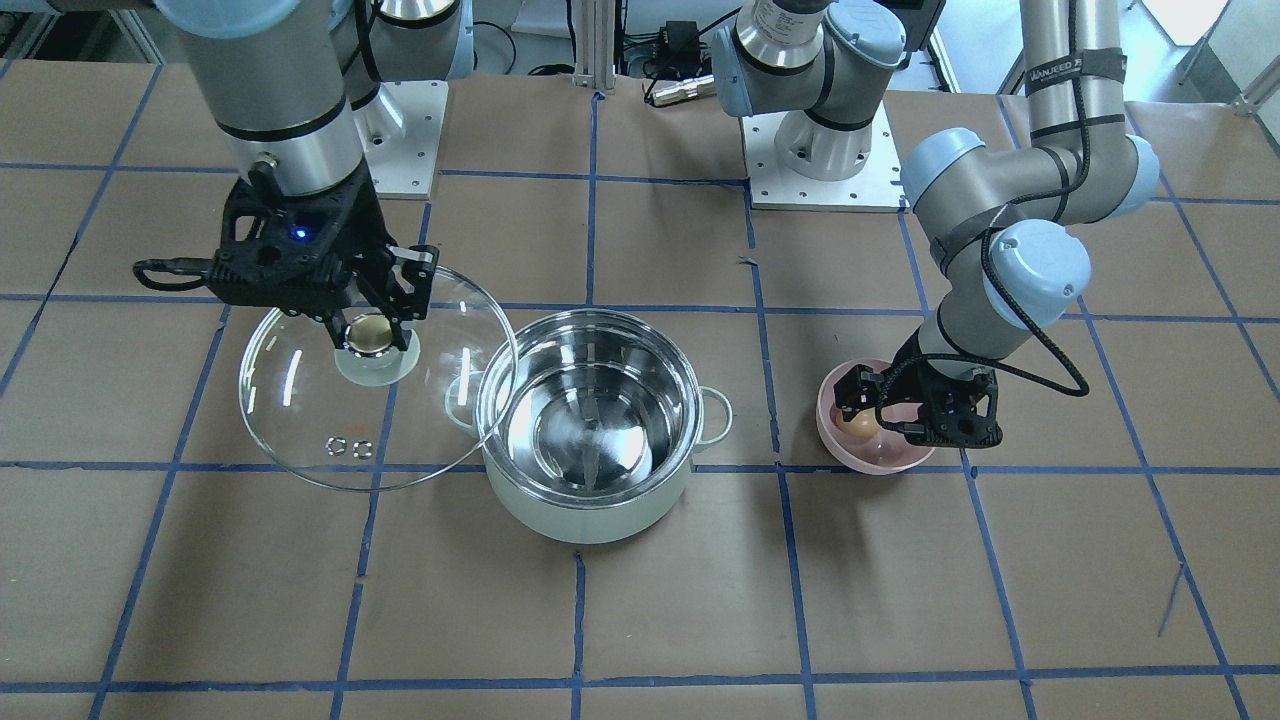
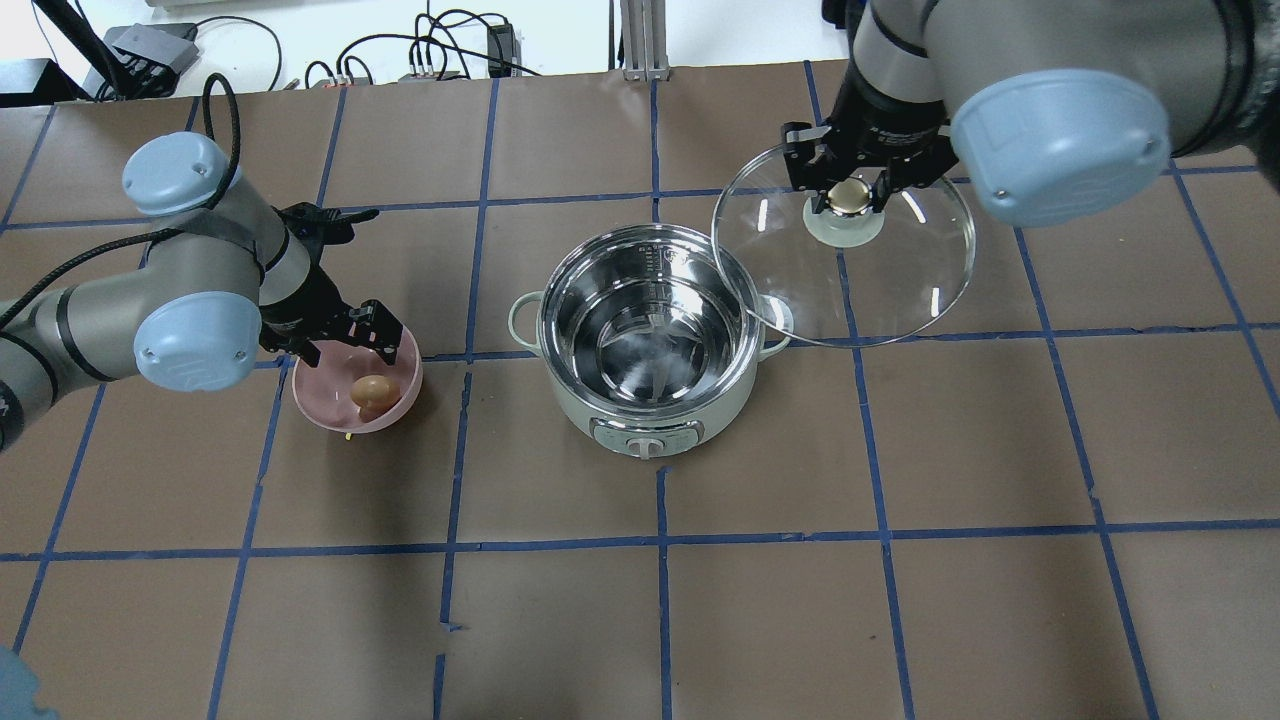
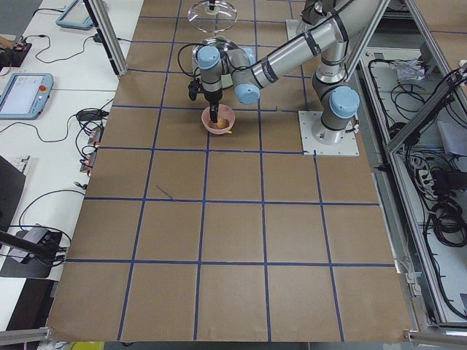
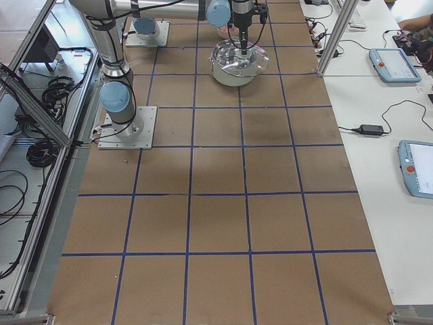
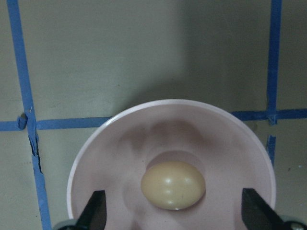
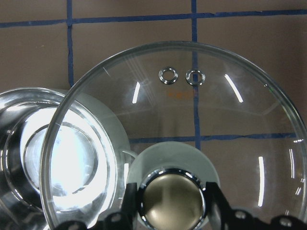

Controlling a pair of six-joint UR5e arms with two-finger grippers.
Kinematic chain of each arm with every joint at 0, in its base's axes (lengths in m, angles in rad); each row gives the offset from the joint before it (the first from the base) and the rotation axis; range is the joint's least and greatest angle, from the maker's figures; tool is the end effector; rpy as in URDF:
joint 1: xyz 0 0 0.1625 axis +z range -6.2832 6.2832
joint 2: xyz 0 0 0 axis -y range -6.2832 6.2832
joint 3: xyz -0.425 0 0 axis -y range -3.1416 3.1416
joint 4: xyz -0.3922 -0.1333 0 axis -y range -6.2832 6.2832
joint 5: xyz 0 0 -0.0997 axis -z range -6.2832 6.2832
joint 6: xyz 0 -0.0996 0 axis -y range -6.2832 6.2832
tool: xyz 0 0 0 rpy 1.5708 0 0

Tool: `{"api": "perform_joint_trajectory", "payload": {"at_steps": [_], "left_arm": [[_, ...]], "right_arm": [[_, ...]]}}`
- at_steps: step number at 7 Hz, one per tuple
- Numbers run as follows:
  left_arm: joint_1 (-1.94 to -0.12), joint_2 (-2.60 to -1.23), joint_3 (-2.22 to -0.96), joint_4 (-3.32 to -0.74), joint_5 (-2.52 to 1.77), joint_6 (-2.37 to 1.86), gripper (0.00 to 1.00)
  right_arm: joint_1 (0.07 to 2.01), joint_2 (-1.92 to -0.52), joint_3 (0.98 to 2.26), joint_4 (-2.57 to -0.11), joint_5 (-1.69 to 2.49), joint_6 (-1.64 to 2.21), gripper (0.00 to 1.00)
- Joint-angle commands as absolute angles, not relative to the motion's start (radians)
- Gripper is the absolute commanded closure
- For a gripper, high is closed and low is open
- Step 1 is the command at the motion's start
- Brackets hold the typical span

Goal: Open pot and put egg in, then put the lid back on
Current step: 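Lift the lid with the right gripper while the left gripper lowers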

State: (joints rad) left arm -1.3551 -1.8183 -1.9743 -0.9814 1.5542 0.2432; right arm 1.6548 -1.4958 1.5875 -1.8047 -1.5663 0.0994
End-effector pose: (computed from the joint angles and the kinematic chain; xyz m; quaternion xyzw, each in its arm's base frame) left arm -0.0228 -0.5266 0.2313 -0.0135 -0.9994 -0.0281 0.0151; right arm 0.1782 -0.5221 0.4659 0.0075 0.9974 -0.0705 0.0087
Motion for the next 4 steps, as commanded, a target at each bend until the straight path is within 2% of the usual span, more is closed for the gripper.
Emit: {"api": "perform_joint_trajectory", "payload": {"at_steps": [1,4], "left_arm": [[-1.355,-1.841,-1.977,-0.974,1.555,0.241,0.01],[-1.353,-1.85,-1.982,-0.974,1.555,0.241,0.02]], "right_arm": [[1.522,-1.569,1.591,-1.727,-1.517,-0.052,0.61],[1.512,-1.582,1.632,-1.704,-1.479,-0.058,0.61]]}}
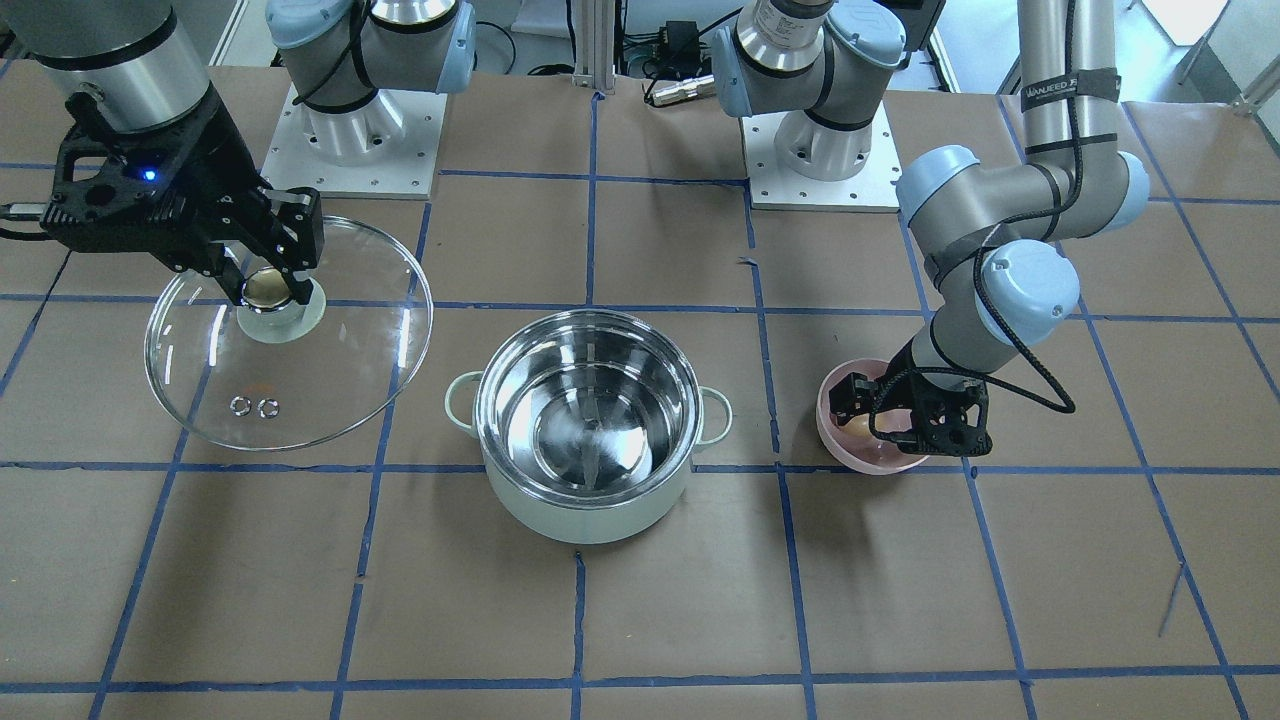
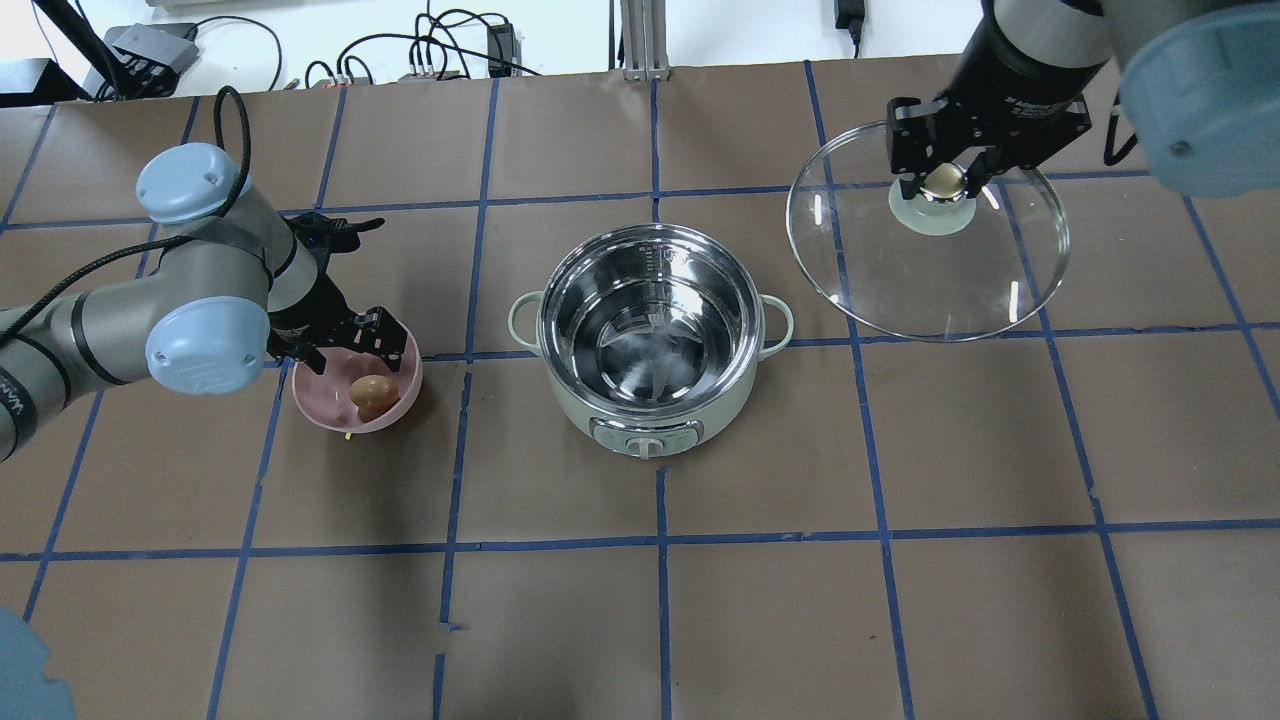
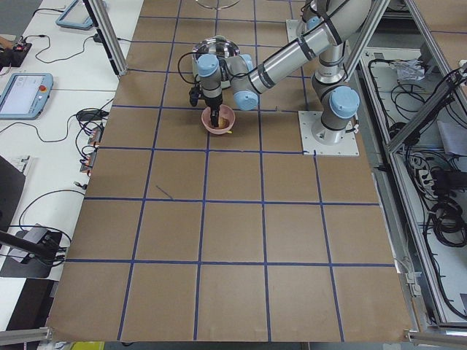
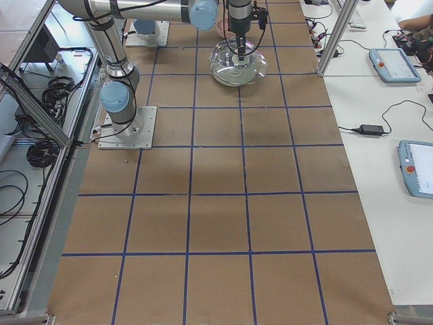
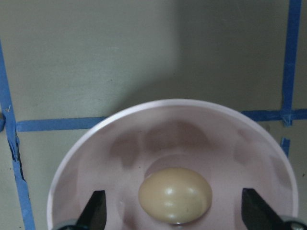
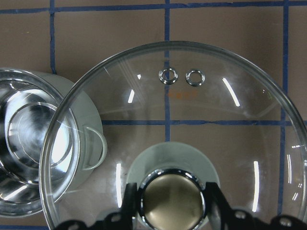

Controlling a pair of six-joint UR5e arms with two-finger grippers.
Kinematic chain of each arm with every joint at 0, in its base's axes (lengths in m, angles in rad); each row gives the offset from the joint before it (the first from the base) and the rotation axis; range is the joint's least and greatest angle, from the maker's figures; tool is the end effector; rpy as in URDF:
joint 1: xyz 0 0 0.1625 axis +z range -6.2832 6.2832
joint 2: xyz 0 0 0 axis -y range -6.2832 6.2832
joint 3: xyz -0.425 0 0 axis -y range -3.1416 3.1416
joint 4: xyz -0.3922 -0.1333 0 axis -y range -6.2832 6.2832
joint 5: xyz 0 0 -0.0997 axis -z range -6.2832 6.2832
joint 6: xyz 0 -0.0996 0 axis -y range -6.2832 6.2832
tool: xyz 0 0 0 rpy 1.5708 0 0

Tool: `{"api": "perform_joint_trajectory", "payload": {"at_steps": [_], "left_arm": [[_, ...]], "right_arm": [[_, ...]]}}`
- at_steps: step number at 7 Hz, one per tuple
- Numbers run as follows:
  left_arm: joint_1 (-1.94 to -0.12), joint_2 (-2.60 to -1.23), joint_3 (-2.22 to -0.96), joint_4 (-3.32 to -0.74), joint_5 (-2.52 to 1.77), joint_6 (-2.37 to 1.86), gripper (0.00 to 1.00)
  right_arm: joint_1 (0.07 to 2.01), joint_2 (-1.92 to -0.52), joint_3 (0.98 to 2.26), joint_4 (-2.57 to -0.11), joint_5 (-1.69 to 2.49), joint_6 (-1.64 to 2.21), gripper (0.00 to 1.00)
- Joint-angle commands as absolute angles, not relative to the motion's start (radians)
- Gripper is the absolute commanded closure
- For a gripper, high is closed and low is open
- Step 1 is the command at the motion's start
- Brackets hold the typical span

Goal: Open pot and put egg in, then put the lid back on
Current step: 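Lower the left gripper into the pink bowl and close on the egg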

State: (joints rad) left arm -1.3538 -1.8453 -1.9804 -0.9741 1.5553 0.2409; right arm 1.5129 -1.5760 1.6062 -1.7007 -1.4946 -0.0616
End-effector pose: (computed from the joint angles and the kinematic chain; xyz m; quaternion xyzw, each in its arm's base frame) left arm -0.0219 -0.5269 0.2158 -0.0116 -0.9989 -0.0408 0.0175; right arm 0.1118 -0.5062 0.4868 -0.0037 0.9980 -0.0520 0.0350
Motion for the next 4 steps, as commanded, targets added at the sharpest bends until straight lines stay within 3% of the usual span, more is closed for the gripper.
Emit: {"api": "perform_joint_trajectory", "payload": {"at_steps": [1,4], "left_arm": [[-1.354,-1.858,-1.982,-0.974,1.552,0.241,0.02],[-1.355,-1.861,-1.974,-0.973,1.552,0.241,0.02]], "right_arm": [[1.511,-1.582,1.641,-1.706,-1.479,-0.061,0.61],[1.513,-1.582,1.641,-1.706,-1.48,-0.06,0.61]]}}
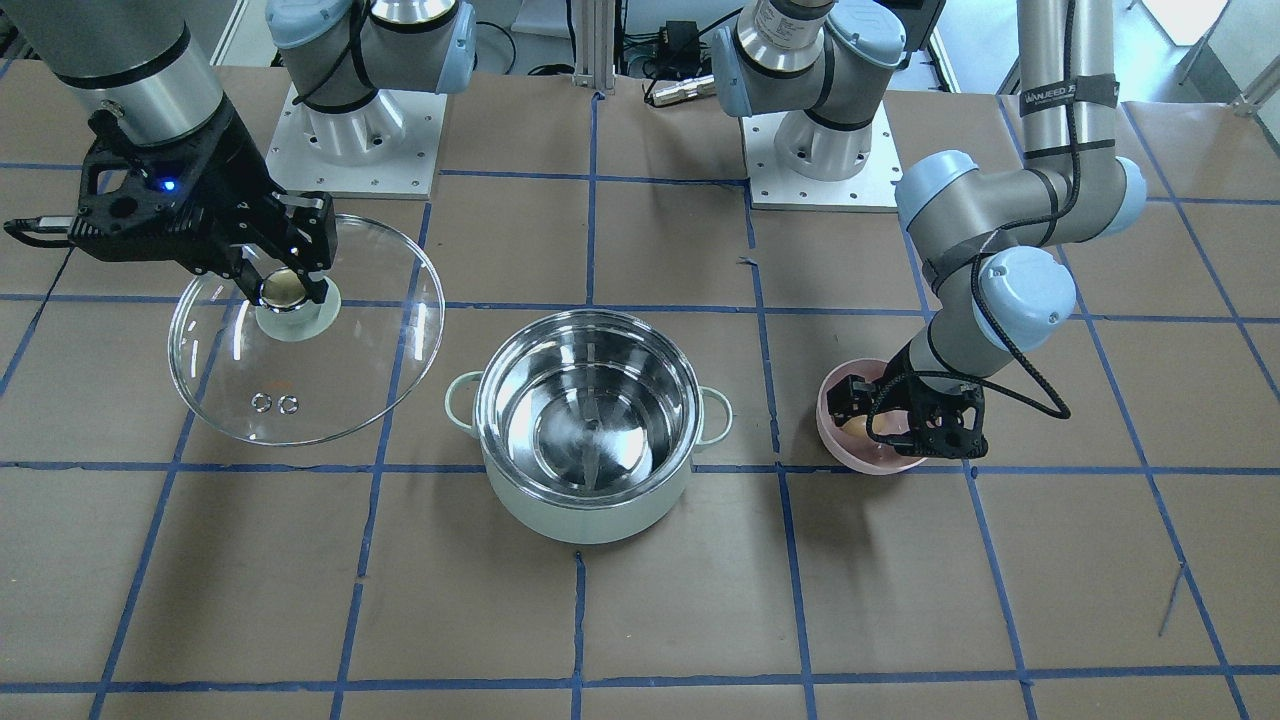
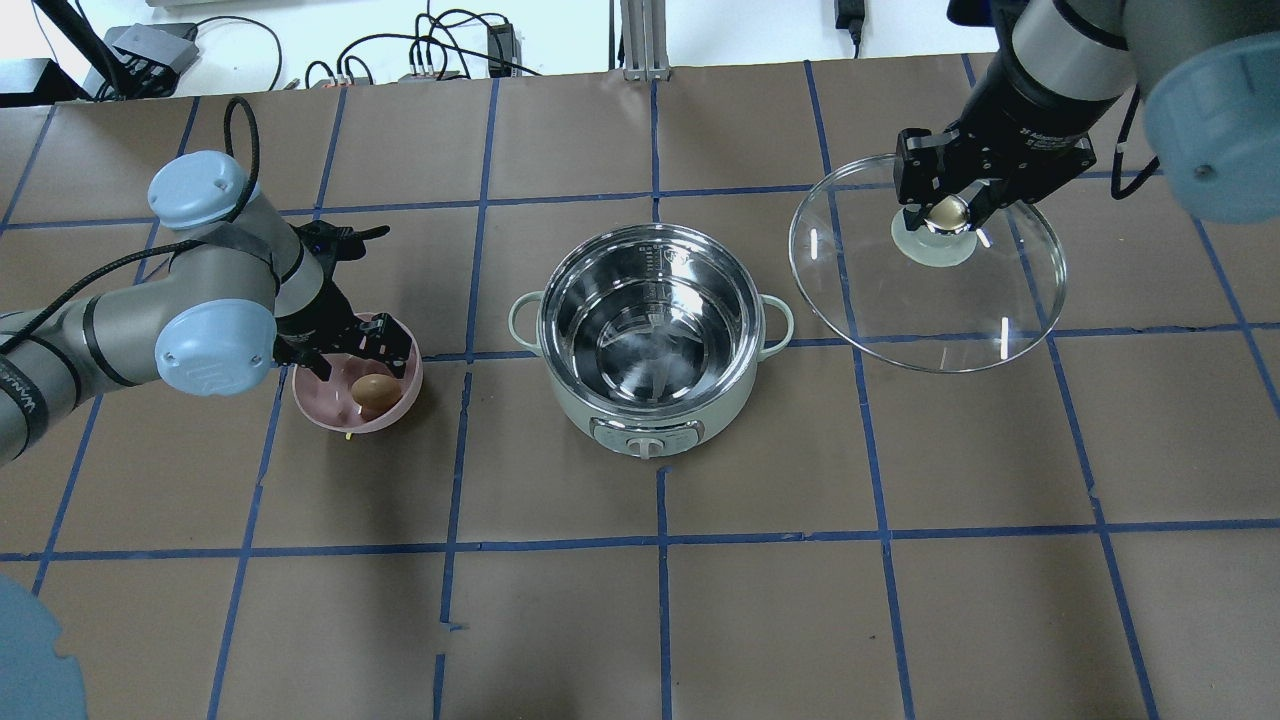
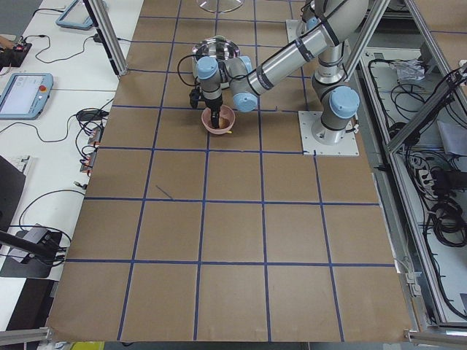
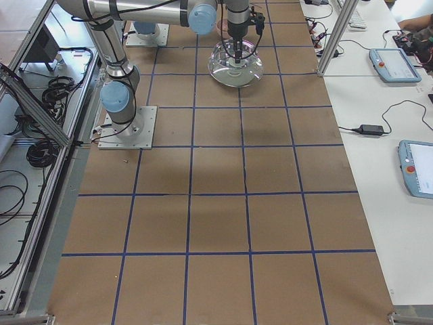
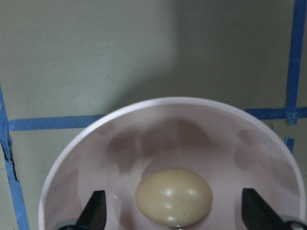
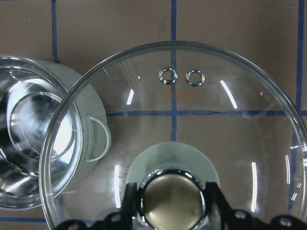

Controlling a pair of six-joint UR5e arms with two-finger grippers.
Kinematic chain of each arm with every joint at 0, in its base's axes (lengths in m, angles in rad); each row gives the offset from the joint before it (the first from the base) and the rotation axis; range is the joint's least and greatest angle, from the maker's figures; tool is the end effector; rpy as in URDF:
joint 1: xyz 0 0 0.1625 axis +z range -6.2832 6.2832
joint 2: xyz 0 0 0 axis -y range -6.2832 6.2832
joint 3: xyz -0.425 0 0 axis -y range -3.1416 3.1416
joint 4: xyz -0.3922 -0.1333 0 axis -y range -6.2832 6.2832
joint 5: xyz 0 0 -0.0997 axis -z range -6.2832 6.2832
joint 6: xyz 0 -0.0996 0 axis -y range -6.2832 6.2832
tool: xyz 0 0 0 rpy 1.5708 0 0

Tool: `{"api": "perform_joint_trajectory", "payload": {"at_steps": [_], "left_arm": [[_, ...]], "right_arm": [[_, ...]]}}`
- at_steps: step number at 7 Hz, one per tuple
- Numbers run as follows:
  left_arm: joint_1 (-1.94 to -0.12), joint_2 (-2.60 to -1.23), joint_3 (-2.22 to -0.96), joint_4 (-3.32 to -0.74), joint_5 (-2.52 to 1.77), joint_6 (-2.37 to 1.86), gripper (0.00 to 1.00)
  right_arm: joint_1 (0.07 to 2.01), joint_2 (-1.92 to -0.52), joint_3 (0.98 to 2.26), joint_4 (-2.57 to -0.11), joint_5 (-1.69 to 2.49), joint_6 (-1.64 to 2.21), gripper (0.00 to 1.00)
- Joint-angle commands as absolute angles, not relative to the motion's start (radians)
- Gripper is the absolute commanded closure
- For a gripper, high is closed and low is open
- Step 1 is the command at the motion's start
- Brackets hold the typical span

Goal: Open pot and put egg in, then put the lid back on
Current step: 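Lower the left gripper into the pink bowl and close on the egg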

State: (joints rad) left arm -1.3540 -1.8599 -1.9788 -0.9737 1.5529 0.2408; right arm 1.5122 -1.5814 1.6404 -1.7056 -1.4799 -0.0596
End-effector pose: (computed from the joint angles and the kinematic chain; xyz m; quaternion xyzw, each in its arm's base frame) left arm -0.0220 -0.5282 0.2090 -0.0115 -0.9986 -0.0467 0.0200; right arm 0.1132 -0.5014 0.4730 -0.0022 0.9982 -0.0405 0.0431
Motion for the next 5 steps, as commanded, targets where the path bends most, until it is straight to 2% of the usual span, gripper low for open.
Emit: {"api": "perform_joint_trajectory", "payload": {"at_steps": [1,5], "left_arm": [[-1.353,-1.865,-1.971,-0.971,1.552,0.241,0.02],[-1.353,-1.868,-1.982,-0.93,1.562,0.241,0.04]], "right_arm": [[1.513,-1.582,1.646,-1.706,-1.477,-0.06,0.61],[1.513,-1.582,1.646,-1.706,-1.477,-0.061,0.61]]}}
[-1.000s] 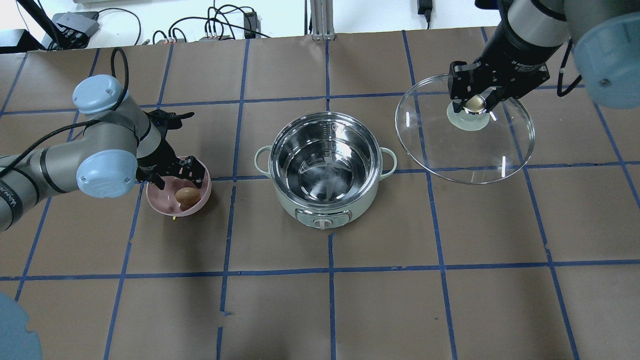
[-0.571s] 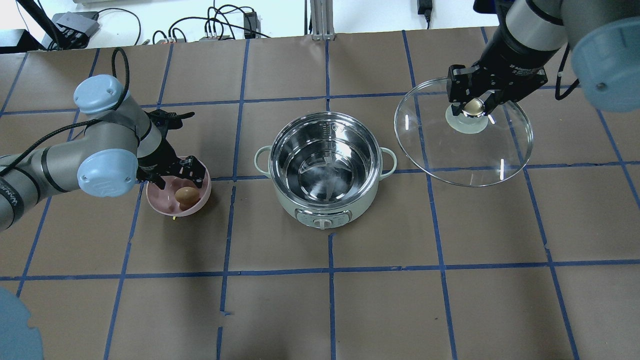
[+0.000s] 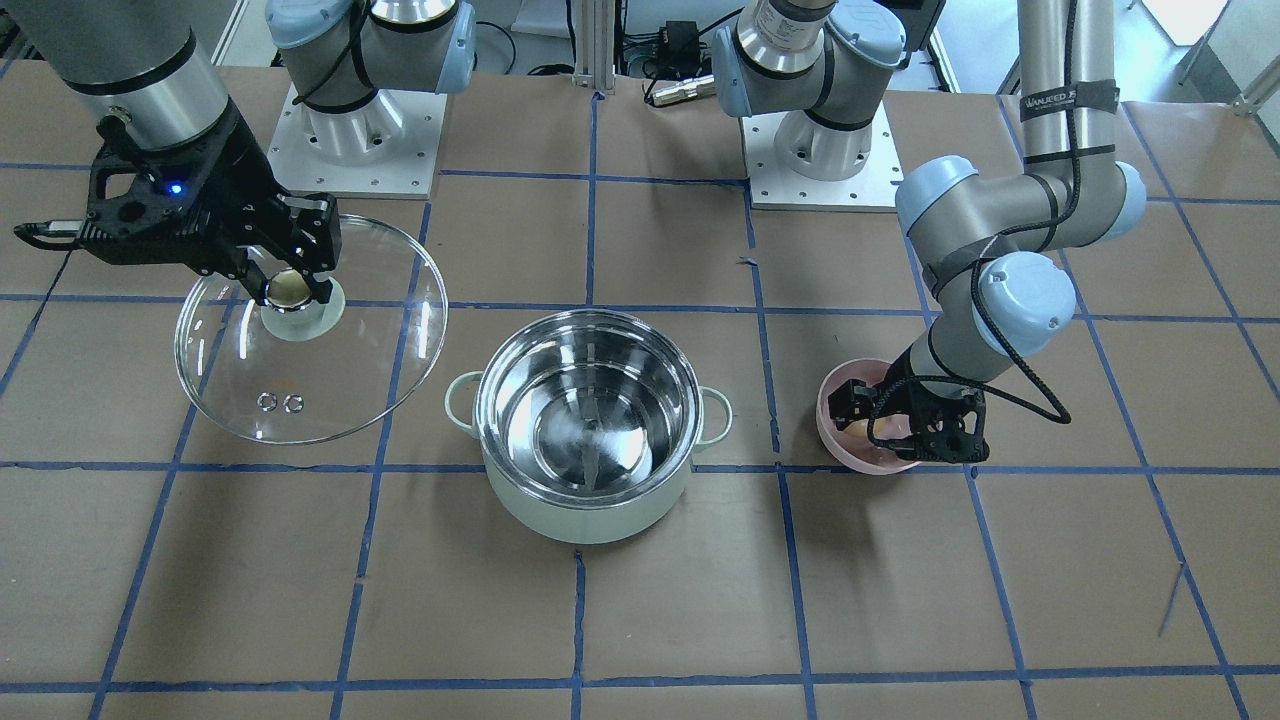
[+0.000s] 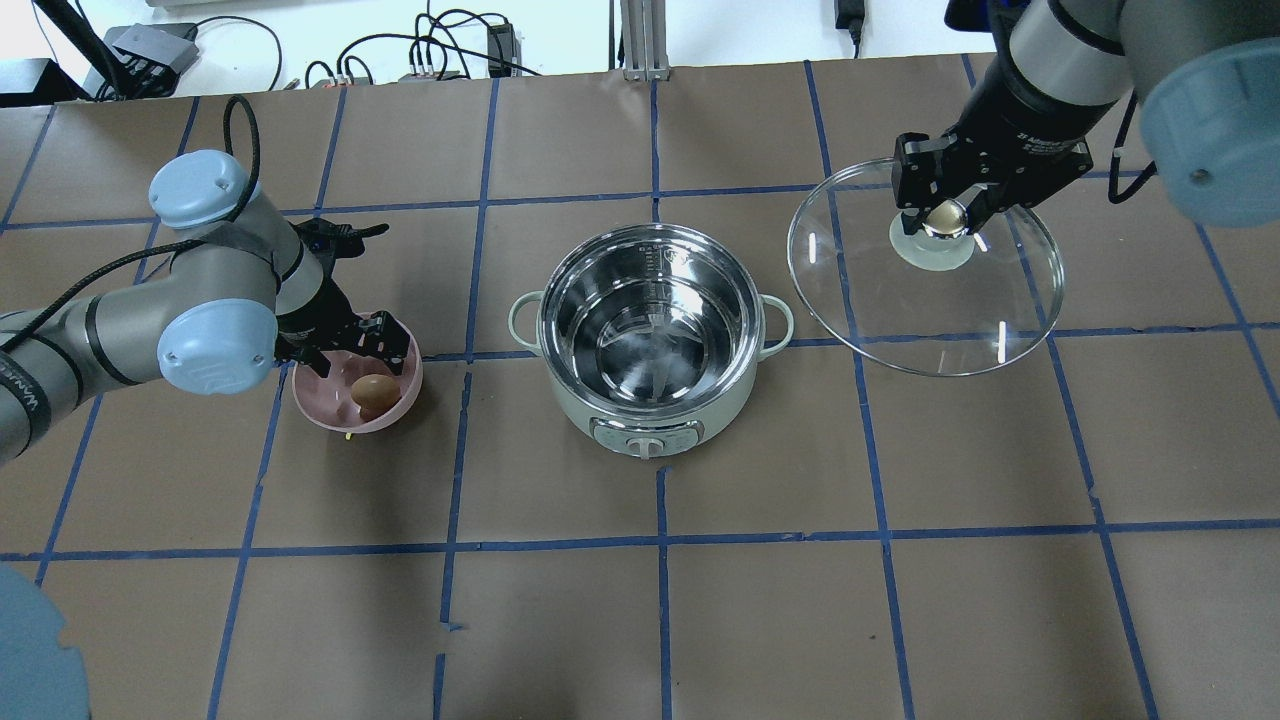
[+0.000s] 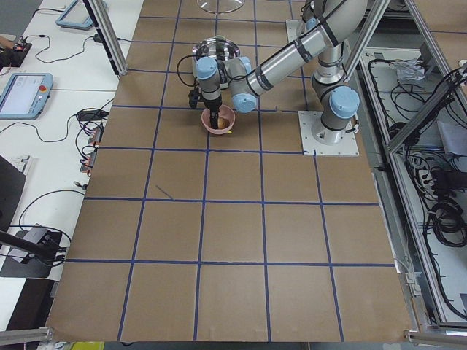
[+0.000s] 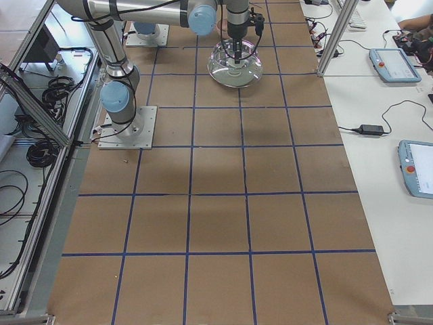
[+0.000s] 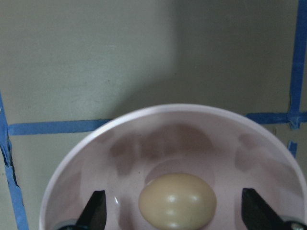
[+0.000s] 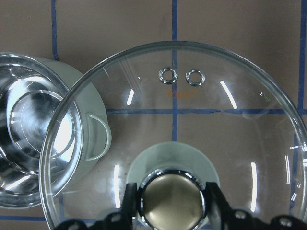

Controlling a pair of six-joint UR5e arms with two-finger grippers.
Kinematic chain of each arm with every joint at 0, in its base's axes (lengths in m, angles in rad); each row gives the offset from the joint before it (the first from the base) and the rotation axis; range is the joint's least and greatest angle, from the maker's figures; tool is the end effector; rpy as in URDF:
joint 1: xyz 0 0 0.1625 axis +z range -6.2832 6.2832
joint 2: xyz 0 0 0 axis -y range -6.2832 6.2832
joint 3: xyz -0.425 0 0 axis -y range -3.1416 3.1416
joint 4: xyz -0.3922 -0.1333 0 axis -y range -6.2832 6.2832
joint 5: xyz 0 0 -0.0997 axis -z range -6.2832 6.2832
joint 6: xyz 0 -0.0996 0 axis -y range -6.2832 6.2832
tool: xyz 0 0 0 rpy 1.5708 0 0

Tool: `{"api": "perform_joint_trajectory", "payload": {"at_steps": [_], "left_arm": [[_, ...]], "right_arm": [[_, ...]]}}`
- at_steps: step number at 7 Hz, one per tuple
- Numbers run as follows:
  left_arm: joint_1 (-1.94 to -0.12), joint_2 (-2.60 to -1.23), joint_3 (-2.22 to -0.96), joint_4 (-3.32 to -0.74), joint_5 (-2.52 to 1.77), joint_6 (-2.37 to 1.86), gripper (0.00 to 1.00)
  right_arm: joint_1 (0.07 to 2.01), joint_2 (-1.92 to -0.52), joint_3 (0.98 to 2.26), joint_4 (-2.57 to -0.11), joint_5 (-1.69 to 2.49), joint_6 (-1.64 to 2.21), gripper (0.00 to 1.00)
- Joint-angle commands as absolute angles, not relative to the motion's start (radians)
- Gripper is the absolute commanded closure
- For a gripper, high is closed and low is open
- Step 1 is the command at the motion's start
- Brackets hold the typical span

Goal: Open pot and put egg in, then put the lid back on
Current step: 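Lower the left gripper into the pink bowl and close on the egg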

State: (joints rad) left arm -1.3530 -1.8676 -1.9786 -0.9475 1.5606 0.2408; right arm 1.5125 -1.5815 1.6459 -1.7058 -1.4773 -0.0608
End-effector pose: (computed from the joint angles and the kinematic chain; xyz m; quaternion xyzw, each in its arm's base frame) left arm -0.0200 -0.5313 0.2075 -0.0113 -0.9991 -0.0384 0.0142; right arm 0.1136 -0.5008 0.4704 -0.0029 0.9983 -0.0380 0.0445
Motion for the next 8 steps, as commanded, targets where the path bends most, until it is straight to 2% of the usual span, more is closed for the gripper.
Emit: {"api": "perform_joint_trajectory", "payload": {"at_steps": [1,8], "left_arm": [[-1.353,-1.868,-1.982,-0.928,1.562,0.238,0.04],[-1.353,-1.87,-1.988,-0.913,1.574,0.239,0.01]], "right_arm": [[1.514,-1.582,1.646,-1.706,-1.476,-0.061,0.61],[1.514,-1.582,1.646,-1.706,-1.476,-0.061,0.61]]}}
